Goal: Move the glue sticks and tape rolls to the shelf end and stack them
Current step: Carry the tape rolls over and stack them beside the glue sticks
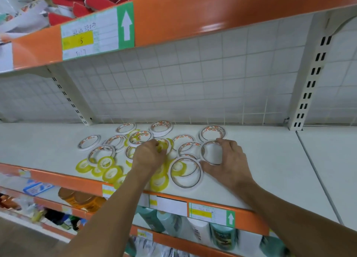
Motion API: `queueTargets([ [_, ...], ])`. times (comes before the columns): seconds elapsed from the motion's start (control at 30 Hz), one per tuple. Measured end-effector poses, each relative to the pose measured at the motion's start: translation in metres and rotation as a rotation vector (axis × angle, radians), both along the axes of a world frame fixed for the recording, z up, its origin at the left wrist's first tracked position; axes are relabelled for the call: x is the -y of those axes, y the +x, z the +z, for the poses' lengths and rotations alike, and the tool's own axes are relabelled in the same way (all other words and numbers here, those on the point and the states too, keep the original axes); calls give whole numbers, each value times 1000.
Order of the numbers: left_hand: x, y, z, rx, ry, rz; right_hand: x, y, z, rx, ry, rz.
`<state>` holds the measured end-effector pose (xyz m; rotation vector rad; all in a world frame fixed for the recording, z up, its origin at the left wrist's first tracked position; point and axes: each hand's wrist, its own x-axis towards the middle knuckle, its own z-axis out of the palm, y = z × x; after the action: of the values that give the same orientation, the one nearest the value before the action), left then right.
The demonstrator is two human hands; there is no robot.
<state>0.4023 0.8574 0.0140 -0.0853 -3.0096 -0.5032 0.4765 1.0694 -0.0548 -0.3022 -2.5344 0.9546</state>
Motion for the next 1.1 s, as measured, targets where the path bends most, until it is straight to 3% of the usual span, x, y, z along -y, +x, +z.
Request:
queueTargets([
  [0.33,-3,-26,11,112,-92,30,1,-1,0,36,36,13],
  [0.8,11,-13,10,211,23,10,2,0,1,44,43,0],
  [1.1,-7,3,20,9,9,-7,2,0,1,49,64,6],
])
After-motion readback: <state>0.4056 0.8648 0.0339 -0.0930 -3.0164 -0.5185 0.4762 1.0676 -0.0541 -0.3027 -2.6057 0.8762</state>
